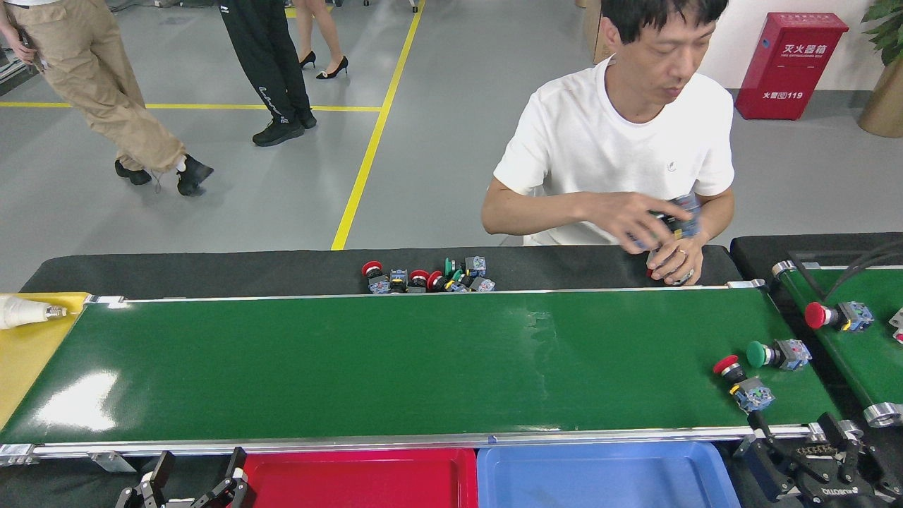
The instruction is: Pick switch part from conveyor to tray
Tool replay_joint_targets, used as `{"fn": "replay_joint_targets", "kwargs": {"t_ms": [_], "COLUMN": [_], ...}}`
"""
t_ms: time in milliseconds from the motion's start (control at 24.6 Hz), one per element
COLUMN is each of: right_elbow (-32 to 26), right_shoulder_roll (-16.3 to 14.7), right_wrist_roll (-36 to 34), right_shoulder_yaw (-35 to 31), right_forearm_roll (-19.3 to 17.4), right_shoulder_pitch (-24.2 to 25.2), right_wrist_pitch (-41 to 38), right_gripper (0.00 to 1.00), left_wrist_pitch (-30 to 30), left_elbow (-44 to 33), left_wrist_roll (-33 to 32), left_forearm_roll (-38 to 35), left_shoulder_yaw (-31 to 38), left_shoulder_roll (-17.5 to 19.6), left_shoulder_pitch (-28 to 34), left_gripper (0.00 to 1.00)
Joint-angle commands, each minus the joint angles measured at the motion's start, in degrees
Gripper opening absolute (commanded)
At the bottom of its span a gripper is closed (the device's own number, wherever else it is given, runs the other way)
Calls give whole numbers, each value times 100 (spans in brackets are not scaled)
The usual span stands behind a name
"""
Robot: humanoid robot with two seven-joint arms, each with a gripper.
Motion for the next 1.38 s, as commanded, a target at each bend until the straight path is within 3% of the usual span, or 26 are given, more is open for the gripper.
{"fn": "replay_joint_targets", "kwargs": {"t_ms": [0,366,488,650,772,935,1097,1260,1341], "right_elbow": [62,862,1073,1099,1073,827,308,317,308], "right_shoulder_roll": [-57,57,127,127,154,180,277,1085,1357], "right_wrist_roll": [127,434,469,821,900,900,830,874,909], "right_shoulder_yaw": [83,918,1050,1269,1261,1243,1032,1287,1621], "right_forearm_roll": [11,90,81,63,55,19,-77,-16,133], "right_shoulder_pitch": [-104,-1247,-1458,-1502,-1510,-1458,-1299,-1273,-1238], "right_wrist_pitch": [-8,45,36,-34,-394,-983,-2530,-4191,-4332], "right_gripper": [98,96,74,16,2,2,2,2,2], "left_wrist_pitch": [-36,-63,-71,-115,-142,-142,-142,-151,-168], "left_elbow": [-77,-77,-77,-69,-77,-77,-77,-69,-77], "left_wrist_roll": [119,427,717,734,673,356,-110,-110,-110], "left_forearm_roll": [12,20,12,20,20,20,20,29,47], "left_shoulder_yaw": [22,40,40,66,66,66,119,136,136], "left_shoulder_roll": [40,66,172,321,260,128,102,93,102], "left_shoulder_pitch": [-55,-55,-55,-55,-29,59,94,85,85], "left_gripper": [100,100,100,100,100,100,100,100,100]}}
